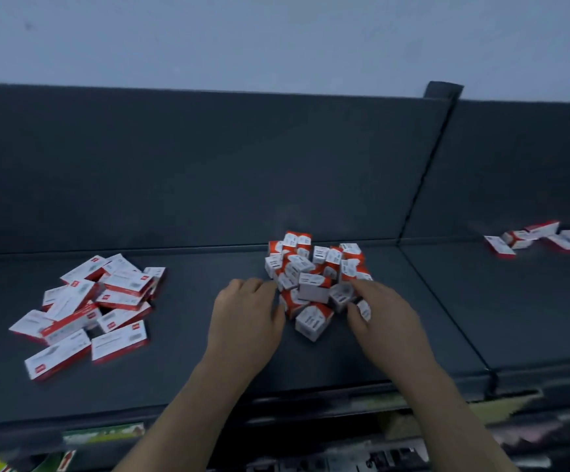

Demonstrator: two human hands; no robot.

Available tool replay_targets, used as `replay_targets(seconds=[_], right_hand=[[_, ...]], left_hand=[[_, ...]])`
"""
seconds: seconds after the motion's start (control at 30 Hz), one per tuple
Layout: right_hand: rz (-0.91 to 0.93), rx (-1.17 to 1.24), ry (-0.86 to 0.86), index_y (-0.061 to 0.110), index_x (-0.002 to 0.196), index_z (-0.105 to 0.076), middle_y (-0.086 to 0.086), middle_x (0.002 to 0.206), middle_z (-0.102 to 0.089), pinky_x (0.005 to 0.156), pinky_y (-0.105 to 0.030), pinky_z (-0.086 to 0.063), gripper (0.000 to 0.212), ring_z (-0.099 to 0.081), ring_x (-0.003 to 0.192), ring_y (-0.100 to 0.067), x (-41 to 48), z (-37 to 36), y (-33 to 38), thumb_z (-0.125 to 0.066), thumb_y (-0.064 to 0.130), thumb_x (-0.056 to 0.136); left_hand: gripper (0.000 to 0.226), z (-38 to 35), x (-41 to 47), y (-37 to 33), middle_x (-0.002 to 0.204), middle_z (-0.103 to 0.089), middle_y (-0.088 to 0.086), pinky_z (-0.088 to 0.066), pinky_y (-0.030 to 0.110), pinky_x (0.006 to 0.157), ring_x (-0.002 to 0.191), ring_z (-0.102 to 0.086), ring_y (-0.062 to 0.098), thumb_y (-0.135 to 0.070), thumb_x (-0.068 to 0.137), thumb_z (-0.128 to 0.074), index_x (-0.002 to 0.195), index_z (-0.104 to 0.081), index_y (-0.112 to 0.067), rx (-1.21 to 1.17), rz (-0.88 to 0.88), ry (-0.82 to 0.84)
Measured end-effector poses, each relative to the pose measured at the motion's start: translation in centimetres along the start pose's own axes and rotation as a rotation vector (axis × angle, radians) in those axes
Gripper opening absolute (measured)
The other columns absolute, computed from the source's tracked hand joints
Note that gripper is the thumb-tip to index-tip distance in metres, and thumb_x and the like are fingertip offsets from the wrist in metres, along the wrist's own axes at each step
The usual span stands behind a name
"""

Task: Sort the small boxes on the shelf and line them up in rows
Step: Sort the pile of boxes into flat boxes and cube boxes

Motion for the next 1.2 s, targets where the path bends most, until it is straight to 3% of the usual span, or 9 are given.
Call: replay_targets(seconds=[0.17,0.37,0.5,0.73,1.2], right_hand=[[-0.069,-0.032,-0.008,0.014,0.133,-0.054,0.000,0.134,-0.056,0.102,-0.025,-0.036,0.042,-0.050,0.123,-0.016,-0.9,3.9,-8.2,-0.055,0.023,0.092],[-0.142,-0.056,-0.051,0.010,0.131,-0.056,-0.003,0.131,-0.058,0.102,-0.026,-0.036,0.041,-0.052,0.122,-0.018,-2.1,8.6,-18.1,-0.056,0.021,0.092],[-0.200,-0.079,-0.059,0.014,0.134,-0.052,0.000,0.134,-0.056,0.102,-0.027,-0.036,0.042,-0.049,0.125,-0.016,-2.8,10.9,-23.5,-0.054,0.024,0.093],[-0.310,-0.092,-0.091,0.016,0.130,-0.055,0.000,0.129,-0.060,0.098,-0.028,-0.040,0.040,-0.054,0.119,-0.017,-2.5,13.5,-30.6,-0.056,0.023,0.091],[-0.466,-0.099,-0.146,0.017,0.129,-0.057,-0.001,0.129,-0.060,0.094,-0.024,-0.040,0.039,-0.055,0.118,-0.019,4.2,16.2,-40.2,-0.055,0.020,0.090]], left_hand=[[0.021,-2.0,2.1,-8.4,0.089,-0.071,0.001,-0.050,0.035,0.066,0.077,-0.062,0.024,-0.026,0.073,-0.073,0.092,-0.072,-0.017,-0.076,-0.054,-0.003],[0.033,-5.3,4.5,-18.7,0.106,-0.068,0.004,-0.045,0.038,0.084,0.097,-0.059,0.027,-0.029,0.085,-0.062,0.115,-0.066,-0.014,-0.174,-0.105,-0.015],[0.031,-7.9,5.9,-24.2,0.100,-0.068,0.006,-0.047,0.038,0.078,0.092,-0.059,0.028,-0.028,0.085,-0.064,0.111,-0.067,-0.013,-0.220,-0.153,0.006],[0.034,-11.1,9.7,-30.8,0.112,-0.063,0.001,-0.044,0.032,0.084,0.099,-0.053,0.021,-0.035,0.095,-0.048,0.121,-0.059,-0.017,-0.286,-0.238,0.062],[0.032,-17.4,22.1,-40.5,0.113,-0.058,0.001,-0.045,0.032,0.082,0.101,-0.052,0.020,-0.037,0.092,-0.049,0.117,-0.059,-0.020,-0.288,-0.287,0.205]])
Point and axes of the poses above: each hand's wrist, its own x-axis towards the middle knuckle, its own z-axis out of the back of the hand, y = z × x, the point moved 2 cm from there along x, towards the middle knuckle
